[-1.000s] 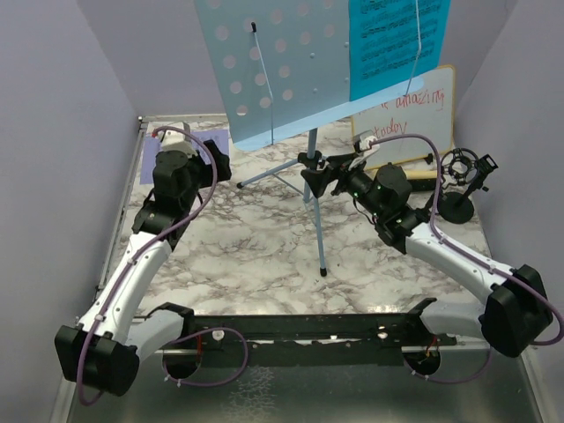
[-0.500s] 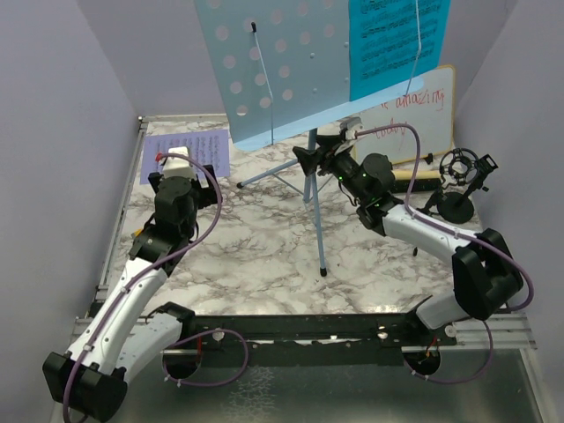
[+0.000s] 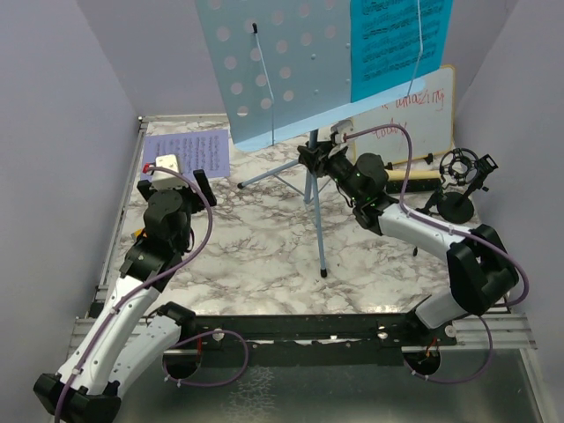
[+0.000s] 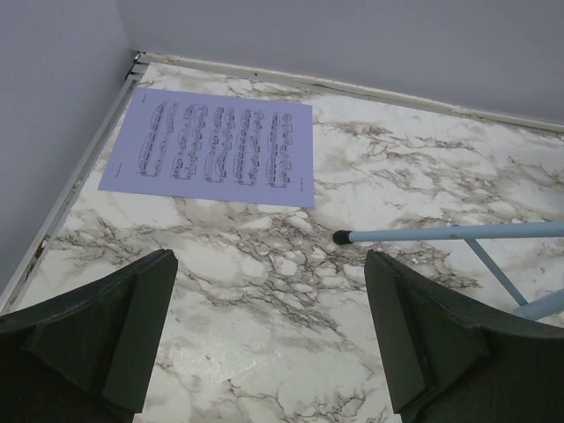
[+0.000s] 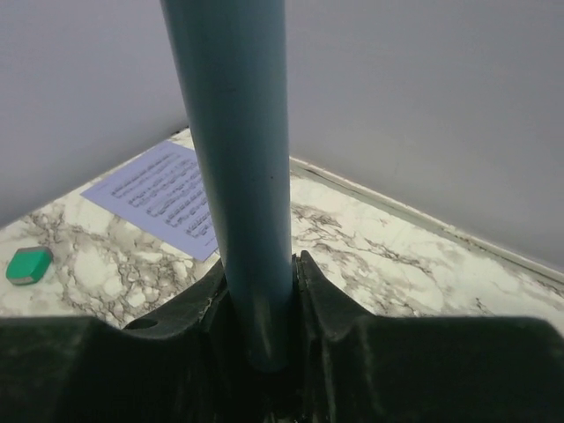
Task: Pack up the instrument practice props
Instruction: Adjust the music stand at the center of the board.
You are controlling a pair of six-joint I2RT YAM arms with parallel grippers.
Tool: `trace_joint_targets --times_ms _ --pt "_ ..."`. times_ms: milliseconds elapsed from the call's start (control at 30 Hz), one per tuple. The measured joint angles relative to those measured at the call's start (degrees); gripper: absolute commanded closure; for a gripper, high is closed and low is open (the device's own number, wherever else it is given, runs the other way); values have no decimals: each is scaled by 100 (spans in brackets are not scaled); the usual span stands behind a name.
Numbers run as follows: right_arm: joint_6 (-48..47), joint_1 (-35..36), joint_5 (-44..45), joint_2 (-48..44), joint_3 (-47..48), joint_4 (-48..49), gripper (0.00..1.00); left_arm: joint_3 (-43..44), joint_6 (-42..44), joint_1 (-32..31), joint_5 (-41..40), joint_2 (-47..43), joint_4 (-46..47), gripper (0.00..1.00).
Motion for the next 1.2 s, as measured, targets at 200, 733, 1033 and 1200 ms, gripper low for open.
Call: trace_joint_targets --times_ms 200,733,1033,1200 --pt "-175 428 925 -168 4 -350 100 -35 13 -72 -160 -109 4 5" --pt "-365 1624 3956 52 457 -752 100 -63 52 -168 -542 -332 4 5" --pt "-560 1659 5243 505 826 -463 100 -68 57 -225 -636 -334 4 5" --pt "-647 1672 5685 953 1252 -304 100 -68 59 -225 -667 -354 4 5"
